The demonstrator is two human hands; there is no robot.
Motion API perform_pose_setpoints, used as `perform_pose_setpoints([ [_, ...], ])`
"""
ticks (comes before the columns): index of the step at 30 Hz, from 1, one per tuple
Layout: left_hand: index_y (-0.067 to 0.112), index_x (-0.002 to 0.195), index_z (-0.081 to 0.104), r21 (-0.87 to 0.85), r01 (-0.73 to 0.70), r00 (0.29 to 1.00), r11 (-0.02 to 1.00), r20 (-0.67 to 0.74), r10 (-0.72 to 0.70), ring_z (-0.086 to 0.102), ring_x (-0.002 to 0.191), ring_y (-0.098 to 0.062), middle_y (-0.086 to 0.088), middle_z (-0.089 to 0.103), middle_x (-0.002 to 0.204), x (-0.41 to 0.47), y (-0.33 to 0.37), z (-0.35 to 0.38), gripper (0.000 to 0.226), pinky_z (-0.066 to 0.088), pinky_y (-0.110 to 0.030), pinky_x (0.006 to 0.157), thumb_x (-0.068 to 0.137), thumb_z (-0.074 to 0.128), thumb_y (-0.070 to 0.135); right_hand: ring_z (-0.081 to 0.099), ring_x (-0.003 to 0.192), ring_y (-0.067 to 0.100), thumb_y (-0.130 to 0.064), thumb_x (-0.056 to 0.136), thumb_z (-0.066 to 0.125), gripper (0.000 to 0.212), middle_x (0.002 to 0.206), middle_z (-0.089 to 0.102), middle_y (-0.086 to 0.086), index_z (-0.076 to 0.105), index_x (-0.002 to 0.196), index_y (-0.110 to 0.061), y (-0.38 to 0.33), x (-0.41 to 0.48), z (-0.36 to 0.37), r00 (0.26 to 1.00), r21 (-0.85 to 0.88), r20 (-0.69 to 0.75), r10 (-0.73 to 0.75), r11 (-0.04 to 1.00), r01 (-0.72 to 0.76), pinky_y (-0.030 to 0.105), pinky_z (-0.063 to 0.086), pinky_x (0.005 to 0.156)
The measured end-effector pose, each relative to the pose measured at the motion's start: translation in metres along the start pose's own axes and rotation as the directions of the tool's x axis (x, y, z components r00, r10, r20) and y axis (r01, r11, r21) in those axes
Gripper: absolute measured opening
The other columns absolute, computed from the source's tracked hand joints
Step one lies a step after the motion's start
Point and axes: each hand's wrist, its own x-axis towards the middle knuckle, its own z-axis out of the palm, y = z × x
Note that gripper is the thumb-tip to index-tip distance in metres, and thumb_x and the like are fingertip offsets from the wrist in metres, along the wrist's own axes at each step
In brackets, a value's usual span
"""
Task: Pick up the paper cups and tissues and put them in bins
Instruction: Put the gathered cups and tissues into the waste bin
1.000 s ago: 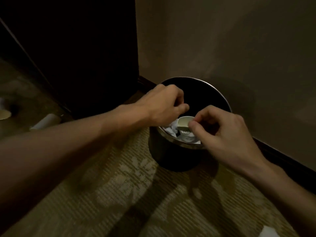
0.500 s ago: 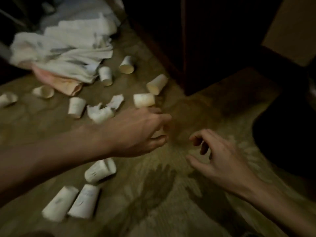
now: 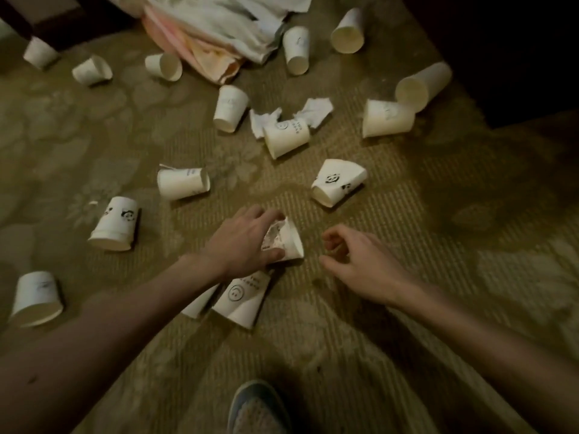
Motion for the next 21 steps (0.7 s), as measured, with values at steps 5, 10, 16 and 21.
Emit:
perform_pose_setpoints([
  [5, 0.034, 0.147, 0.024, -0.139, 0.073, 0.996, 0.988, 0.053, -0.066, 0.045, 0.127, -0.026, -0.004, 0.043, 0.142, 0.01, -0.031, 0.03, 0.079, 0.04, -0.045, 0.1, 0.083, 0.065, 0.057, 0.055, 0.113, 0.007, -0.04, 0.097, 0.053, 0.044, 0.133, 0.057, -0.008, 0.046, 0.139, -0.029, -0.004, 0.02, 0.036, 0.996, 0.005, 0.09, 0.023, 1.0, -0.024, 0.022, 0.042, 0.086],
  [10, 0.033, 0.145, 0.031, -0.213, 0.144, 0.989, 0.966, -0.014, -0.151, 0.045, 0.127, -0.025, -0.001, 0.049, 0.141, 0.015, -0.041, 0.048, 0.082, 0.036, -0.049, 0.102, 0.078, 0.069, 0.059, 0.059, 0.097, 0.003, -0.04, 0.097, 0.052, 0.037, 0.116, 0.064, -0.01, 0.055, 0.133, -0.029, -0.008, 0.03, 0.05, 0.989, 0.083, 0.13, 0.069, 0.993, -0.08, 0.021, 0.047, 0.075],
  [16, 0.027, 0.121, 0.053, -0.389, 0.136, 0.956, 0.911, -0.189, -0.223, 0.057, 0.099, -0.018, 0.007, 0.062, 0.107, -0.002, -0.02, 0.044, 0.069, 0.042, -0.05, 0.093, 0.075, 0.054, 0.078, 0.071, 0.083, 0.006, -0.062, 0.08, 0.065, 0.033, 0.09, 0.073, -0.011, 0.066, 0.095, -0.032, -0.017, 0.035, 0.051, 0.977, 0.525, 0.017, 0.21, 0.83, -0.188, 0.036, 0.059, 0.079],
  [21, 0.031, 0.12, 0.052, -0.515, 0.07, 0.95, 0.855, -0.226, -0.214, 0.049, 0.093, -0.007, 0.017, 0.055, 0.1, -0.038, 0.007, 0.054, 0.065, 0.045, -0.041, 0.083, 0.075, 0.049, 0.078, 0.074, 0.085, 0.017, -0.071, 0.047, 0.076, 0.073, 0.093, 0.076, -0.001, 0.068, 0.104, -0.024, -0.033, 0.036, 0.058, 0.943, 0.748, 0.089, 0.32, 0.603, -0.275, 0.042, 0.06, 0.079],
])
